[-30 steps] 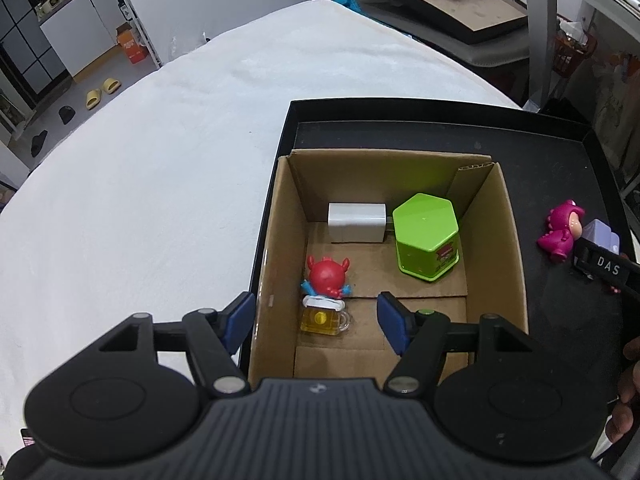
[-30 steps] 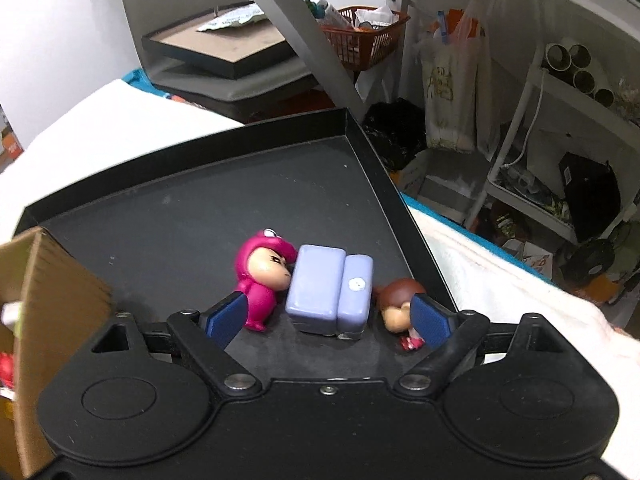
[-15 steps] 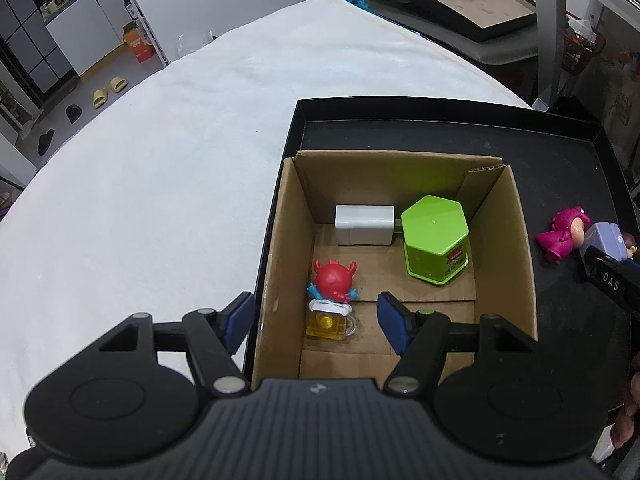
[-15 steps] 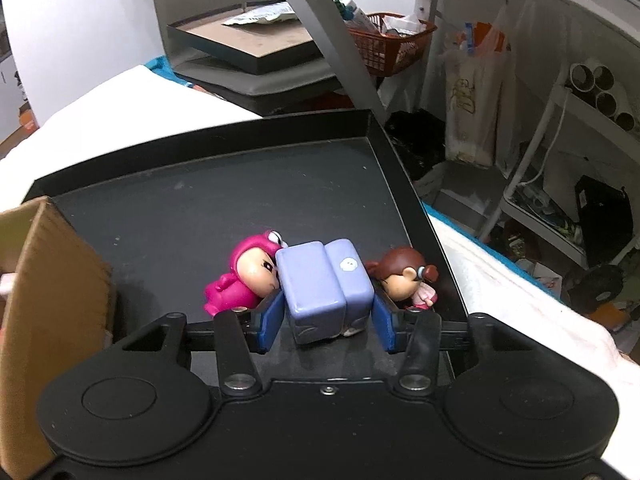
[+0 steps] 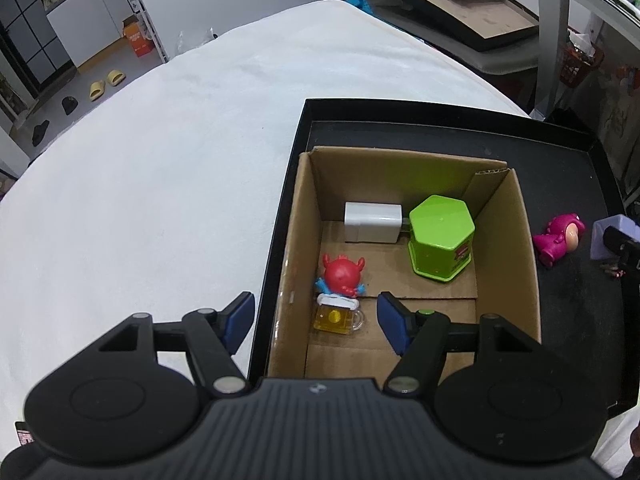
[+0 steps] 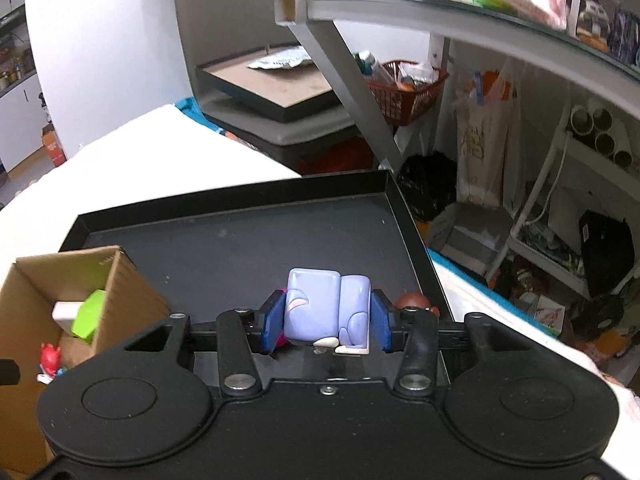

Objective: Organize rigid objects
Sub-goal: 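Carry the lavender figure into the box and open the right tool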

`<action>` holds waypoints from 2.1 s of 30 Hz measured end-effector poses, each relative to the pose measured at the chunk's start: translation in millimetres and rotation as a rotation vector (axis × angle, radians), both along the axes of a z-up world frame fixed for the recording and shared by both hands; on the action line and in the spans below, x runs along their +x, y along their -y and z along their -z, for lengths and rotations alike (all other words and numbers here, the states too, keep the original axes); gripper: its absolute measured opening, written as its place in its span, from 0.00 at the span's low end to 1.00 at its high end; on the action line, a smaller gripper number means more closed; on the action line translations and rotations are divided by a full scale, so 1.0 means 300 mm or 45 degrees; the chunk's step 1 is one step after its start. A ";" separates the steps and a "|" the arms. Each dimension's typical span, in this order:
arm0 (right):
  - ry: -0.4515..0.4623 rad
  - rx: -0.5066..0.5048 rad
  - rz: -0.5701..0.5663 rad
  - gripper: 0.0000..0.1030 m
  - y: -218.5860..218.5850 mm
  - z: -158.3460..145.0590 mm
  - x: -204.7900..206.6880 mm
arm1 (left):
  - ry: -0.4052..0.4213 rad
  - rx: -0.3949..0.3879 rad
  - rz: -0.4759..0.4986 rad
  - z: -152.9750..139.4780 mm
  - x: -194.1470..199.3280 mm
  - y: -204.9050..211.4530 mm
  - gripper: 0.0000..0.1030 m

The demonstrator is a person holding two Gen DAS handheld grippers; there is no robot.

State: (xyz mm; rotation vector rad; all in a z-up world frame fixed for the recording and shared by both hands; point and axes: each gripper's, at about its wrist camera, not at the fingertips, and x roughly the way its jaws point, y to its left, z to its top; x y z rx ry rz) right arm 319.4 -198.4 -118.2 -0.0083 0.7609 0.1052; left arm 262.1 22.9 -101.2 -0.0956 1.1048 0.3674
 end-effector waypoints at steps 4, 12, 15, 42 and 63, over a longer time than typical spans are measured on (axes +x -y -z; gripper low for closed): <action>0.027 0.012 -0.025 0.42 -0.010 -0.035 -0.020 | 0.001 -0.026 0.004 0.013 -0.010 -0.014 0.64; 0.069 0.078 -0.127 0.42 -0.057 -0.120 -0.069 | 0.011 -0.080 0.014 0.032 -0.030 -0.044 0.64; 0.088 0.081 -0.179 0.42 -0.093 -0.152 -0.082 | 0.017 -0.097 0.015 0.034 -0.037 -0.062 0.64; -0.035 0.102 -0.482 0.43 -0.395 -0.168 -0.144 | 0.127 -0.374 0.095 0.091 -0.096 -0.187 0.26; -0.220 -0.026 -0.554 0.43 -0.535 -0.006 -0.147 | 0.148 -0.470 0.072 0.115 -0.110 -0.254 0.14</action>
